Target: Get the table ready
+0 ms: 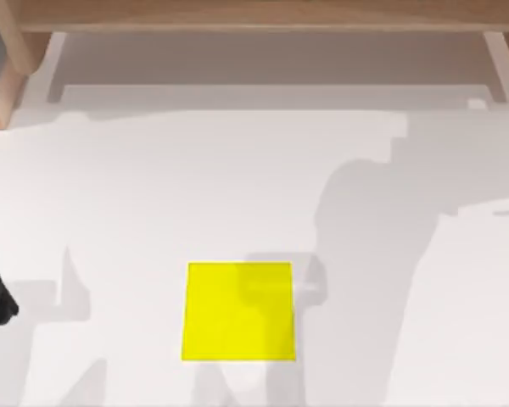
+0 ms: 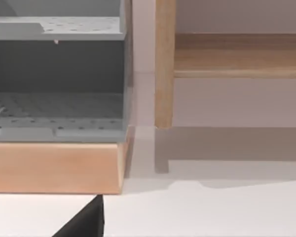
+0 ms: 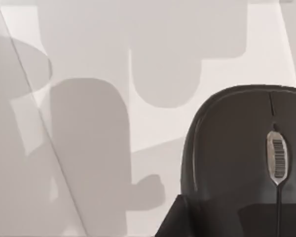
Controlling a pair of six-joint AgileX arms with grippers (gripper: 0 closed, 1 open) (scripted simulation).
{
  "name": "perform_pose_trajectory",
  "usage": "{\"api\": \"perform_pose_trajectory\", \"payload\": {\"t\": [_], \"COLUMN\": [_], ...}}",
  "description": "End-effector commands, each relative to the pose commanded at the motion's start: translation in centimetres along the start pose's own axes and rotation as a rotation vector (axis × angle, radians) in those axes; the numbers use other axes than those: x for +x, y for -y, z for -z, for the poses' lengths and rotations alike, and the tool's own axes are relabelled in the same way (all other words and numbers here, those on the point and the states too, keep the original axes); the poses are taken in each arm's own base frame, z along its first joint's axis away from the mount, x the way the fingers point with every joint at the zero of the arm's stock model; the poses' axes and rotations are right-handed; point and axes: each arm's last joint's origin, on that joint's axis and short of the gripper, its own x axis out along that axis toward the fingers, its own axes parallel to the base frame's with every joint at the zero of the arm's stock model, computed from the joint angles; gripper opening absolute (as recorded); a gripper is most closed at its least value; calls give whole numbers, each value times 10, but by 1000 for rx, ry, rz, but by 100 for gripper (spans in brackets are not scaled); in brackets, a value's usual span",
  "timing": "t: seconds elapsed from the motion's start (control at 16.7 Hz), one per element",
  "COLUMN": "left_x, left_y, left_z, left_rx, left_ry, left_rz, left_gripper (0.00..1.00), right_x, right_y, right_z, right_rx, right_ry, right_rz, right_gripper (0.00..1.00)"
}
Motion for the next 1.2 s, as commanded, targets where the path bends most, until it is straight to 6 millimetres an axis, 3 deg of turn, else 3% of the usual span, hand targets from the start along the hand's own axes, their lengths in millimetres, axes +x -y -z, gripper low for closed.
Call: {"api": "perform_pose_trajectory", "payload": {"t": [0.3, 0.54, 0.84, 1.2], "left_x": [0, 0, 0, 0], "left_y": [0, 0, 0, 0], "left_z": [0, 0, 0, 0], "left_rx": [0, 0, 0, 0], "left_ry": [0, 0, 0, 0], "left_rz": [0, 0, 0, 0], "left_gripper": [100, 100, 100, 100], "right_x": [-64, -84, -73, -37], "right_y": [-57, -122, -224, -340], "right_z": [30, 62, 114, 212], "right_rx": [34, 28, -44, -180], "right_ry": [67, 69, 27, -41], "right_rz": [-9, -36, -71, -86], "right_gripper": [0, 0, 0, 0]}}
